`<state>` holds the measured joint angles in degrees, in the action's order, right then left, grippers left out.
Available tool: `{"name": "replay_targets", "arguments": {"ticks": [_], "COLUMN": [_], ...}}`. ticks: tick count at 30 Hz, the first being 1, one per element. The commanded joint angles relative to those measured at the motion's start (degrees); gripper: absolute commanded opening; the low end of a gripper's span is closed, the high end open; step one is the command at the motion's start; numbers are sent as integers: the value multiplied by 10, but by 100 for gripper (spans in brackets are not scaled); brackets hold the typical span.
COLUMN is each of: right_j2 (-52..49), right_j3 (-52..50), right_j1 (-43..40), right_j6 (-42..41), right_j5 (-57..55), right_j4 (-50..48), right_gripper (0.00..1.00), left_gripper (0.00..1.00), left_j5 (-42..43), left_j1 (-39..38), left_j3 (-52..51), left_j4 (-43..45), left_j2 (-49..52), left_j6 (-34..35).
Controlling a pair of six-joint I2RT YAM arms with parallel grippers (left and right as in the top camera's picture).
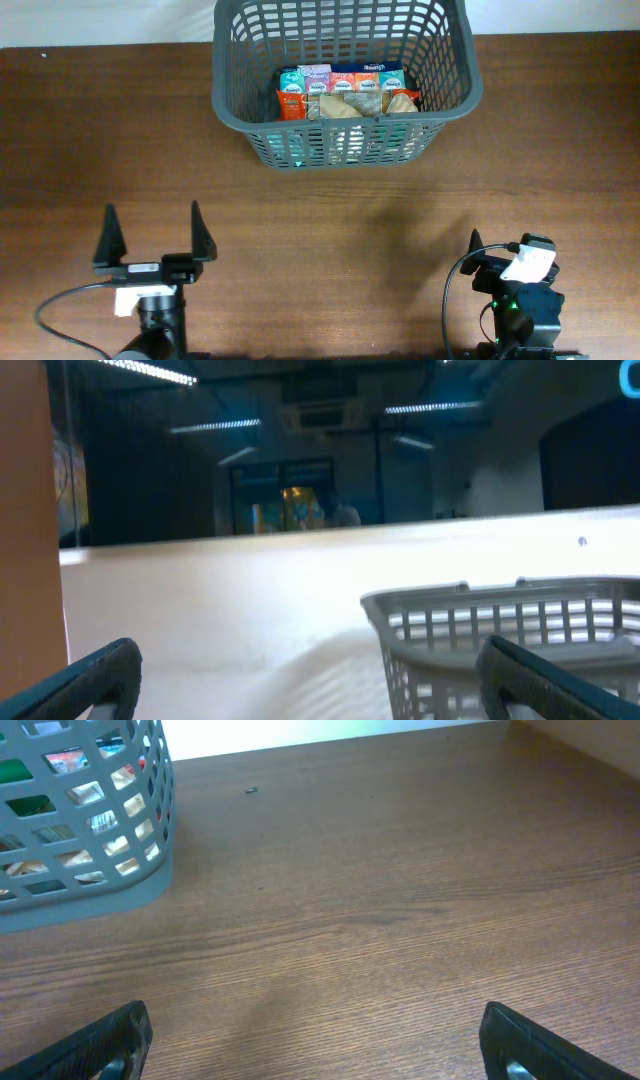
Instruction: Pack container
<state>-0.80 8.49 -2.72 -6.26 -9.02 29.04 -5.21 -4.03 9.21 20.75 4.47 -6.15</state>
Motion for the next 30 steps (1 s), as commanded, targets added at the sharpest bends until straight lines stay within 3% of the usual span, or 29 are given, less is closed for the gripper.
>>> {"name": "replay_targets", "arguments": {"ticks": [1,3,17,21,30], "right_j2": [6,6,6,6,6], "right_j3": [-5,-5,-4,-4,-4], "right_j1": [4,4,4,4,4], "right_j6": [-5,-5,-5,-5,-5], "right_j5": [-7,-7,-7,-7,-7], "right_j4": [-1,-1,-1,-1,-1], "right_gripper": [99,99,99,99,99], "left_gripper": [99,99,99,99,99], "left_j5": [-8,-7,-8,-6,-2], "left_j1": [4,4,27,27,27], "left_j3": [-69,-89,-87,-87,-86], "left_j4": [35,44,-142,-256,-251], "left_j2": [-42,-42,-42,-42,-34], "left_j6": [1,1,1,1,1]}}
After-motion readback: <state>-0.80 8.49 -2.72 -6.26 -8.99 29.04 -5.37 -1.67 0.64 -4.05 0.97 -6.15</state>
